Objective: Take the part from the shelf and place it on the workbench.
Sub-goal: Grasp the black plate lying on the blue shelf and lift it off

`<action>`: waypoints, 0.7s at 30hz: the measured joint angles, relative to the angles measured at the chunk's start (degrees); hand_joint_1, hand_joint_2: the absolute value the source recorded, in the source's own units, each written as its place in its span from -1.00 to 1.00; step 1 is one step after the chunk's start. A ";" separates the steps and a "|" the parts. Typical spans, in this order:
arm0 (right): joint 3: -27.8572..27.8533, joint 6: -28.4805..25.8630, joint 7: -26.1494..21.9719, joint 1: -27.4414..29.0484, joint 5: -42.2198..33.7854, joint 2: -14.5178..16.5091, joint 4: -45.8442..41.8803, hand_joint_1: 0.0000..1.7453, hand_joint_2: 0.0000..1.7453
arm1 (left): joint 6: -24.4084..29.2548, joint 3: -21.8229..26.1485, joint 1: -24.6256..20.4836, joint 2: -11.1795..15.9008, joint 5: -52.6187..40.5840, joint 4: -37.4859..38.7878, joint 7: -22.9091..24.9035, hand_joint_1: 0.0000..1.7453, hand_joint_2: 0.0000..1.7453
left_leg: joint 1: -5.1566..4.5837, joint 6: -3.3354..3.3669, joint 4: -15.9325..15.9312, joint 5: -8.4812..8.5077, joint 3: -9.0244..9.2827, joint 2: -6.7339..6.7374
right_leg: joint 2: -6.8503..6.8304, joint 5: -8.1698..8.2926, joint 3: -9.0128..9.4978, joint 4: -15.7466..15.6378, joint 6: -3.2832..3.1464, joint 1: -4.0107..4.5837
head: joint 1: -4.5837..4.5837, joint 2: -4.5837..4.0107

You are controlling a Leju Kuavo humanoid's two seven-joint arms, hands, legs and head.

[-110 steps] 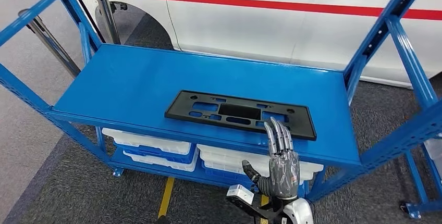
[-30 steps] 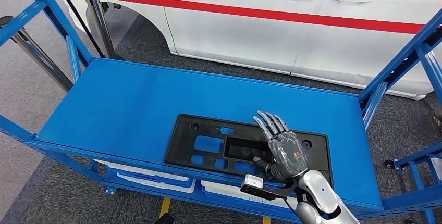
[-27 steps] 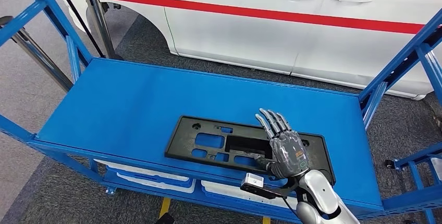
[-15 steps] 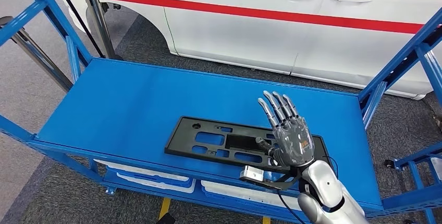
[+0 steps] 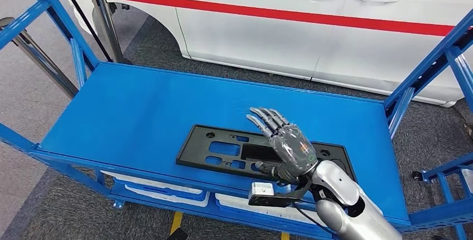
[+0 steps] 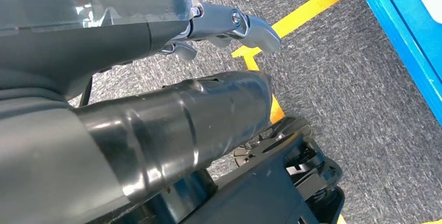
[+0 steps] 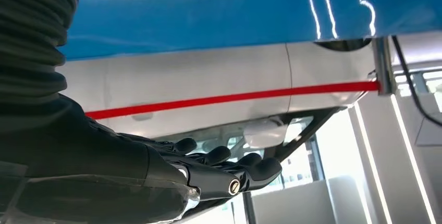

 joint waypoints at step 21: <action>2.64 4.23 -0.66 1.58 -4.93 -4.87 -0.50 -1.00 1.00 | 0.10 -0.01 -0.02 0.02 0.44 0.00 0.10 -1.00 -1.00 | 0.00 0.00 0.01 0.00 0.00 0.01 | 0.01 0.00 -0.02 0.00 0.00 0.00 | -0.01 0.00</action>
